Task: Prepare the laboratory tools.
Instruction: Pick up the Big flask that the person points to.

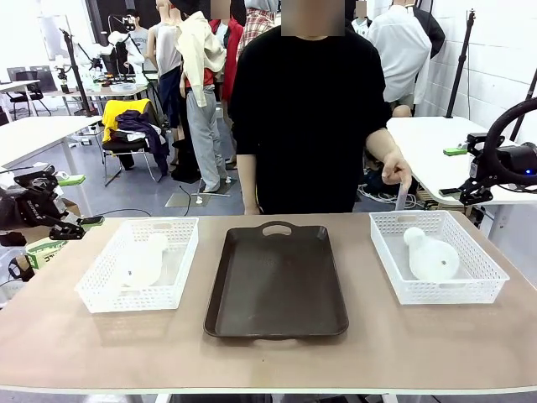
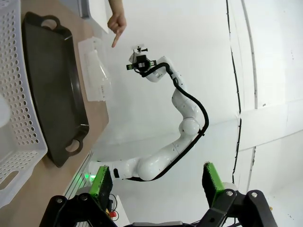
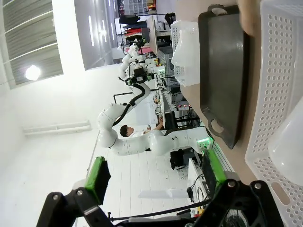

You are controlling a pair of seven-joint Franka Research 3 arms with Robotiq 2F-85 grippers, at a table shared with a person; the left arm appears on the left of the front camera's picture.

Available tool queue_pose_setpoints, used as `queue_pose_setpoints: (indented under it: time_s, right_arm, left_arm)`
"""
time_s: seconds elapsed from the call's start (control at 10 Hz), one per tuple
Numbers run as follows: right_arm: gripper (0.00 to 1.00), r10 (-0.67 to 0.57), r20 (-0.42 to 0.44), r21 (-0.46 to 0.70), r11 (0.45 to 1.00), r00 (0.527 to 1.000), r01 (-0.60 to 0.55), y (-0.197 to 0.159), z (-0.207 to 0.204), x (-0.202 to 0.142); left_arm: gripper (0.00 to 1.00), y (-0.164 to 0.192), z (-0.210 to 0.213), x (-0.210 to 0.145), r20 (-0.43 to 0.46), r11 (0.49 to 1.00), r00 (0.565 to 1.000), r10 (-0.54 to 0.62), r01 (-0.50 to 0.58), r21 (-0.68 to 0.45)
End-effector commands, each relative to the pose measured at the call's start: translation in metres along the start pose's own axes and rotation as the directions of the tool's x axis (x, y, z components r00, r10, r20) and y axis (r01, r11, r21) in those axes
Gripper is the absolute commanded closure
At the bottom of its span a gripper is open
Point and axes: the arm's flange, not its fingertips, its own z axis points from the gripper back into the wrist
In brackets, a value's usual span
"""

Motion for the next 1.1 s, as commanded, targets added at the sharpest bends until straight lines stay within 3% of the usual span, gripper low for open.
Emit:
queue_pose_setpoints:
  time_s: [0.0,0.9,1.0]
  right_arm:
    - [0.0,0.001,0.0,0.002,1.0,1.0,-0.001,0.0,-0.001,-0.001]
    - [0.0,0.0,0.0,0.0,1.0,1.0,0.0,0.0,0.0,0.0]
    - [0.0,0.053,0.027,-0.148,0.988,0.998,-0.048,0.022,0.002,-0.006]
  left_arm:
    - [0.0,-0.001,0.0,0.0,0.0,1.0,1.0,-0.005,0.005,0.0]
    - [0.0,-0.001,0.0,0.0,0.0,1.0,1.0,-0.005,0.005,0.0]
    - [0.0,-0.001,0.0,0.0,0.0,1.0,1.0,-0.005,0.005,0.0]
